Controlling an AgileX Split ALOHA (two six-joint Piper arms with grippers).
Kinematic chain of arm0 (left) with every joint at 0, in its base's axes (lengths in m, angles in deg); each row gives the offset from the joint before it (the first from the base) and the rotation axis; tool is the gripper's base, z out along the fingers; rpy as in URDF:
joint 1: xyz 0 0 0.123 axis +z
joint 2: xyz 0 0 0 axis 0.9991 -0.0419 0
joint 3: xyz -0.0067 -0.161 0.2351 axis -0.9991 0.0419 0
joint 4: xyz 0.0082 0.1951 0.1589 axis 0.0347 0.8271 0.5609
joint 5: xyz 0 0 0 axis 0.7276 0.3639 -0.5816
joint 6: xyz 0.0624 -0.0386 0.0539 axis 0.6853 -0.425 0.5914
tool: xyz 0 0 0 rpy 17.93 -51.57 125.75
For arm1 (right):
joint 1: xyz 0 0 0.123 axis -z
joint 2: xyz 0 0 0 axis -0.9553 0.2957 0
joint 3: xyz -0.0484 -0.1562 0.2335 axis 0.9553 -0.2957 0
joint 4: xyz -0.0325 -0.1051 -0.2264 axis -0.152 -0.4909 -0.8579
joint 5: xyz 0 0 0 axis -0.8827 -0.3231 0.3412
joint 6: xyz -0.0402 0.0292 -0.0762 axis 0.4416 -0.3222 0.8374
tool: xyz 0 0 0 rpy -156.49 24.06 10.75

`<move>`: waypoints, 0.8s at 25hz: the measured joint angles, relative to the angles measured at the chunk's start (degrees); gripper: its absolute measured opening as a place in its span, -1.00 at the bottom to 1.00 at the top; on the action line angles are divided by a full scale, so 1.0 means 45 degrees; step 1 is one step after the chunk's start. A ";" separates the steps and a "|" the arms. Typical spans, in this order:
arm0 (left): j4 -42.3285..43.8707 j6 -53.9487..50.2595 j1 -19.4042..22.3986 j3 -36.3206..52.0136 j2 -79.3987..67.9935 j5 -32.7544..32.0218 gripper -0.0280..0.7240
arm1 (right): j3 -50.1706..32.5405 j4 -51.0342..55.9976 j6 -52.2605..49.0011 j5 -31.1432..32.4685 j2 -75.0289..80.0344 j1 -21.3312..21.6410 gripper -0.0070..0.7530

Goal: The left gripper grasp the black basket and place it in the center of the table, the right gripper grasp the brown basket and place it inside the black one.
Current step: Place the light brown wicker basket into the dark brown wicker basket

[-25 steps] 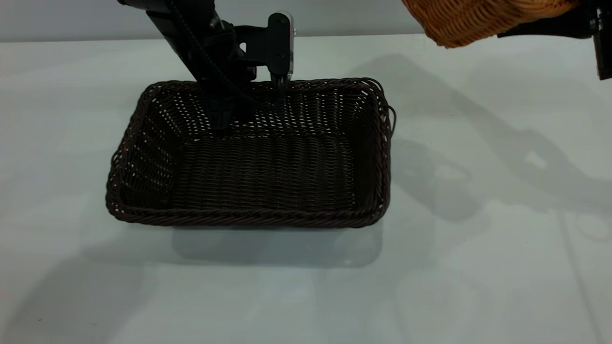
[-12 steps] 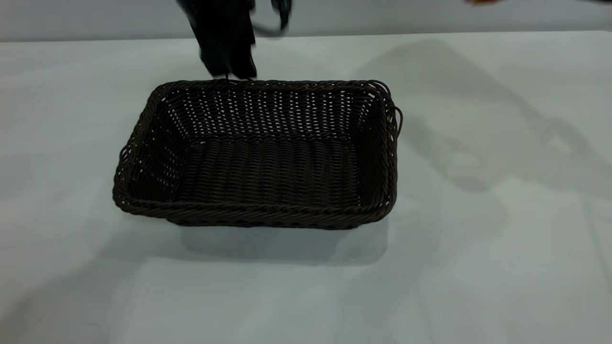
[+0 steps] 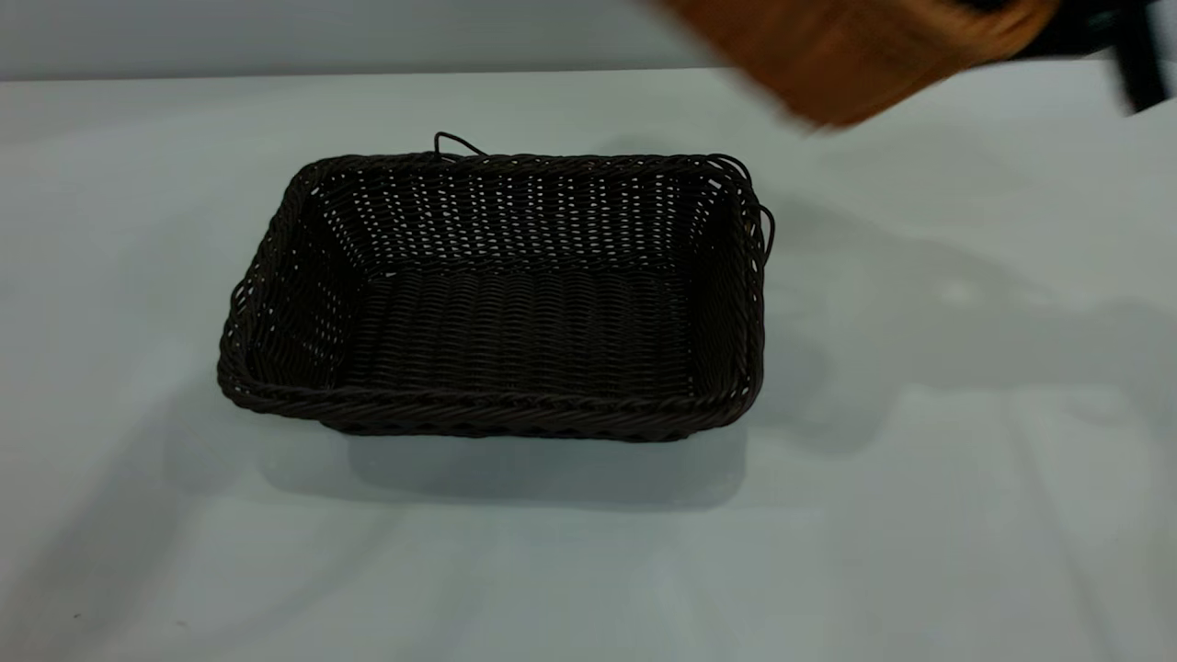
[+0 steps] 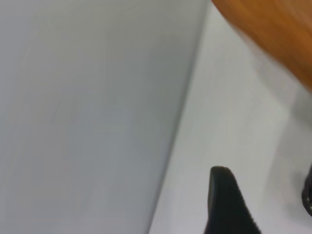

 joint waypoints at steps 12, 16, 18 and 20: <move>0.0013 -0.2051 0.0046 0.0000 0.2951 -0.1023 0.05 | 0.0000 -0.3424 -0.2092 -0.4141 0.0004 -0.4985 -0.71; 0.0000 -0.2280 0.0046 0.0028 0.2951 -0.1123 0.05 | 0.0000 -0.3546 -0.2335 -0.4919 0.0383 -0.5191 -0.71; 0.0000 -0.2520 0.0046 0.0100 0.2951 -0.1151 0.05 | 0.0000 -0.3685 -0.2369 -0.5200 0.0679 -0.5191 -0.71; 0.0000 -0.2637 0.0046 0.0155 0.2951 -0.1165 0.05 | 0.0000 -0.3717 -0.2372 -0.5339 0.0996 -0.5191 -0.71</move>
